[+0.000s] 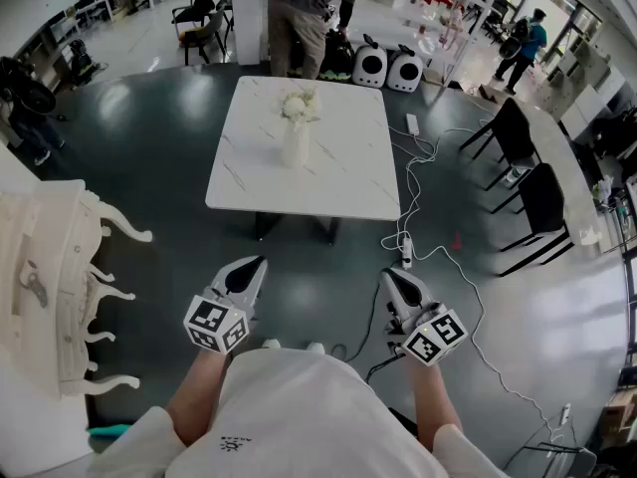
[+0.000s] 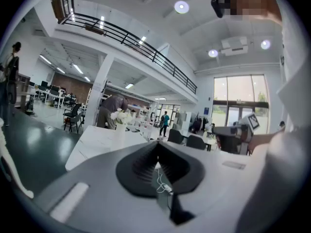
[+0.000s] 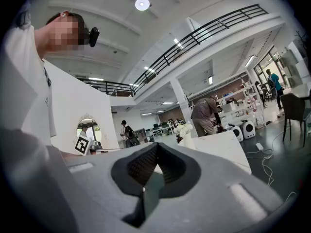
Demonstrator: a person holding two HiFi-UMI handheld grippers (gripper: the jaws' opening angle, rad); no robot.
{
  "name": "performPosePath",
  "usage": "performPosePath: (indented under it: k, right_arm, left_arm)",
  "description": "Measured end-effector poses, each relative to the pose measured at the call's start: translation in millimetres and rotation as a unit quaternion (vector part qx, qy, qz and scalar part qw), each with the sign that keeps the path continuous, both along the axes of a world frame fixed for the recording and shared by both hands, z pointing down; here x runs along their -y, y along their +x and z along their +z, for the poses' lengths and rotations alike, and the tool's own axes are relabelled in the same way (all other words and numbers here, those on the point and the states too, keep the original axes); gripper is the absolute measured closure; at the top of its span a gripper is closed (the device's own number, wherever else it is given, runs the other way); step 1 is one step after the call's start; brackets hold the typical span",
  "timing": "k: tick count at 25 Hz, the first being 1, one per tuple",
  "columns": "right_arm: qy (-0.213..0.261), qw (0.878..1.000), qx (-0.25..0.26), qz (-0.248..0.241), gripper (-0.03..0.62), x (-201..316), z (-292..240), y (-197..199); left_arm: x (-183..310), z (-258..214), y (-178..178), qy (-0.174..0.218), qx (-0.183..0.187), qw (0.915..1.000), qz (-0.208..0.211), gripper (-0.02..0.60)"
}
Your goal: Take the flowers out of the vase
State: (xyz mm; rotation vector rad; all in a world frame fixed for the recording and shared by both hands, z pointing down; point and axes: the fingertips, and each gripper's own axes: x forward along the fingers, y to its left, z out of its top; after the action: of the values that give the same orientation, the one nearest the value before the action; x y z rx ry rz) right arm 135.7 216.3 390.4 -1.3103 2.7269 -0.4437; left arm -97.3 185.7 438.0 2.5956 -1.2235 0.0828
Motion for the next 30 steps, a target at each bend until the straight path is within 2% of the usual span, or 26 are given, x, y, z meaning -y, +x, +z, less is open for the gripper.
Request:
performPosePath:
  k: [6, 11, 18, 23, 30]
  right_arm:
    - [0.004, 1.000, 0.002, -0.001, 0.594, 9, -3, -4]
    - [0.002, 1.000, 0.023, -0.007, 0.594, 8, -6, -7]
    - [-0.011, 1.000, 0.018, 0.007, 0.594, 12, 0, -15]
    - [-0.014, 1.000, 0.021, 0.006, 0.594, 13, 1, -30]
    - [-0.012, 1.000, 0.009, 0.006, 0.594, 12, 2, -55]
  left_arm:
    - [9, -5, -5, 0.011, 0.000, 0.9999, 0.001, 0.592]
    - [10, -4, -10, 0.012, 0.006, 0.9999, -0.001, 0.592]
    - [11, -2, -23, 0.007, 0.001, 1.0000, 0.006, 0.592]
    - [13, 3, -36, 0.007, 0.013, 0.9998, 0.014, 0.592]
    - [14, 9, -62, 0.003, 0.007, 0.9998, 0.018, 0.592]
